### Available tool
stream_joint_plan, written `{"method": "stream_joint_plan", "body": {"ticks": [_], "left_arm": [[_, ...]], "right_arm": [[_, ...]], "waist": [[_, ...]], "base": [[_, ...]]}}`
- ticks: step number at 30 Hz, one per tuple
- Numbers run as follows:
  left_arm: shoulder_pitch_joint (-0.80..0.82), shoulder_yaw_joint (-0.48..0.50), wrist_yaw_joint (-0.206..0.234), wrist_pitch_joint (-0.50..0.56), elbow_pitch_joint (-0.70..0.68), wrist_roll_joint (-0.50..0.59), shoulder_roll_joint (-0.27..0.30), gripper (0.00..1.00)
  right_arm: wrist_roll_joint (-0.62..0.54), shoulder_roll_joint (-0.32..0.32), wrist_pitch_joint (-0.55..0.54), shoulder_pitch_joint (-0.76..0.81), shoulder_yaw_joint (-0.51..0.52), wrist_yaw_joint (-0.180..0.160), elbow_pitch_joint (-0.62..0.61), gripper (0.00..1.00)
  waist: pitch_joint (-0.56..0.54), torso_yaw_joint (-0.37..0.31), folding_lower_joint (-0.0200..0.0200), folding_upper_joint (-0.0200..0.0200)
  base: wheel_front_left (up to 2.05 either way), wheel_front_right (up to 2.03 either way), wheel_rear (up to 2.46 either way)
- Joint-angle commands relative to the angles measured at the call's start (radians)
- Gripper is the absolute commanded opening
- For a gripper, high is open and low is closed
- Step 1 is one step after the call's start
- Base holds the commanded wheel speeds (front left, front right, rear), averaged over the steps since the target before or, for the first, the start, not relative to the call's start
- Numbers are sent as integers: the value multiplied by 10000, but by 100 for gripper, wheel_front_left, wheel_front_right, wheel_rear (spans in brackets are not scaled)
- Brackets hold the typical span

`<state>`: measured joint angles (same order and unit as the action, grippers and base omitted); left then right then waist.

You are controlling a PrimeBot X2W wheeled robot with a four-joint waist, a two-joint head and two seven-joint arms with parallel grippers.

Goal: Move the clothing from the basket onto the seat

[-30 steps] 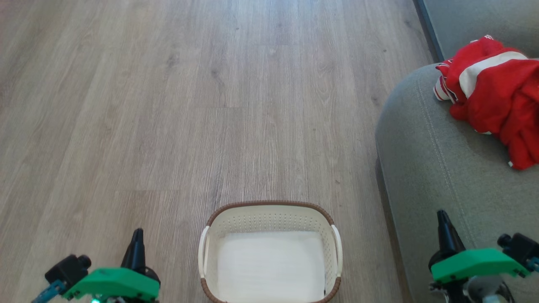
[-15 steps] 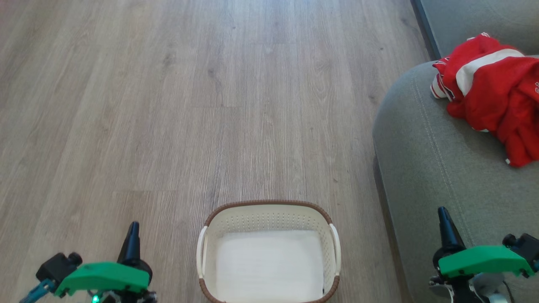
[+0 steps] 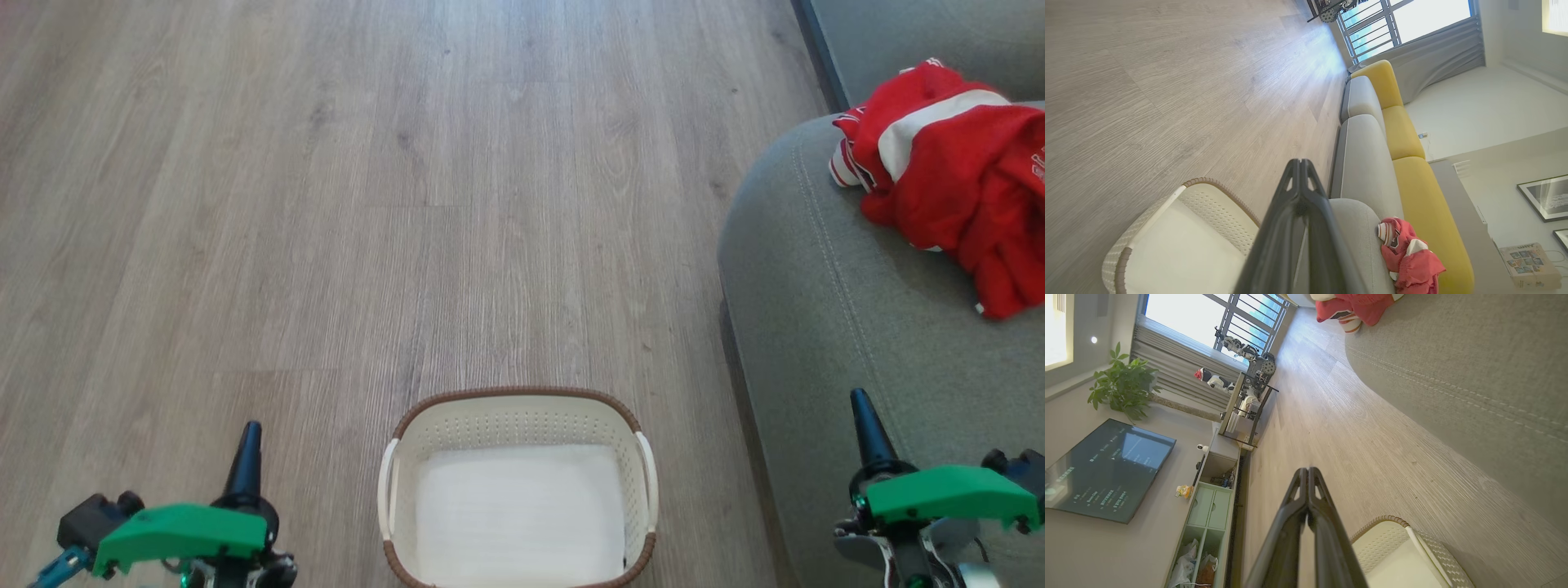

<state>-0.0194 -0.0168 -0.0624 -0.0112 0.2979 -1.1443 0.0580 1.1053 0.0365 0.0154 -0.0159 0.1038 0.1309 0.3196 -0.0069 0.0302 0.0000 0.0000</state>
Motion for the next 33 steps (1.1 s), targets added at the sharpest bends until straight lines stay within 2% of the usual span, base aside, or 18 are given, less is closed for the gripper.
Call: {"method": "stream_joint_plan", "body": {"ticks": [1,33], "left_arm": [[692,373,-86,82,-354,-347,32,0],[1153,1111,-556,1001,-487,-3731,-54,0]], "right_arm": [[382,107,-111,-538,-72,-1,-412,0],[4047,131,-1038,-840,64,-1,-676,0]], "waist": [[5,-14,0,0],[79,-241,0,0]], "base": [[0,0,0],[0,0,0]]}}
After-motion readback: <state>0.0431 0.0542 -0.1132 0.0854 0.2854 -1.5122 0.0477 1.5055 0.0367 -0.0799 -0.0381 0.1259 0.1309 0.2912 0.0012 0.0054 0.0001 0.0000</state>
